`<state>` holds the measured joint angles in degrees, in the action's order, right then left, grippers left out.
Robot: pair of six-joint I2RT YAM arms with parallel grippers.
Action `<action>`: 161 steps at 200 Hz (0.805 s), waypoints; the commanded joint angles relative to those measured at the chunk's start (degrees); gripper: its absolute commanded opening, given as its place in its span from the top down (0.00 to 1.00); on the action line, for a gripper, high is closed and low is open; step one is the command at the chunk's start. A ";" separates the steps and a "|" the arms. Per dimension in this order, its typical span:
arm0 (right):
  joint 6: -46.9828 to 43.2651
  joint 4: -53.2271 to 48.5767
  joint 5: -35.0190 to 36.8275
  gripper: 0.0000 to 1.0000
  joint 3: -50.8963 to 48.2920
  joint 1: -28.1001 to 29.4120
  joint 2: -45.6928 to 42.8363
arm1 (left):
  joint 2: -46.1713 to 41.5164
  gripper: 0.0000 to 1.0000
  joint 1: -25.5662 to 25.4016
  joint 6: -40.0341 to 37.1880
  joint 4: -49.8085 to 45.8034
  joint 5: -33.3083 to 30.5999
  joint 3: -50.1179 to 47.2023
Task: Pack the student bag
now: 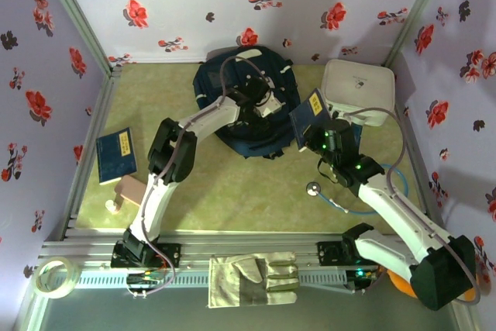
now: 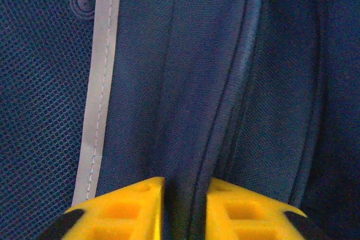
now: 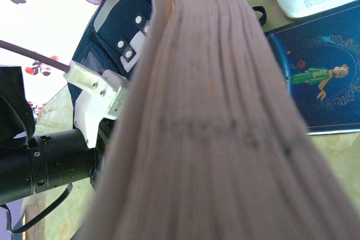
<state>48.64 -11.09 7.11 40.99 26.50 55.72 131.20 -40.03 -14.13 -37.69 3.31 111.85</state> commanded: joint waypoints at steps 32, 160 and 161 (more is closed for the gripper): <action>-1.27 -3.55 5.72 0.86 0.55 -0.91 -6.39 | -14.53 1.00 0.81 4.89 9.80 -5.62 -6.12; 4.57 12.36 -15.92 0.84 -3.58 -0.14 -4.06 | -28.53 1.00 0.81 15.55 25.34 -10.14 -13.40; 4.68 12.56 -16.00 0.84 -3.61 -0.10 -3.83 | -28.62 1.00 0.78 16.51 25.37 -10.16 -13.41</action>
<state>49.63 -9.21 -2.20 38.11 25.56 49.23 106.96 -39.38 -1.98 -21.02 -5.48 96.68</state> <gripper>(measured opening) 0.157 0.041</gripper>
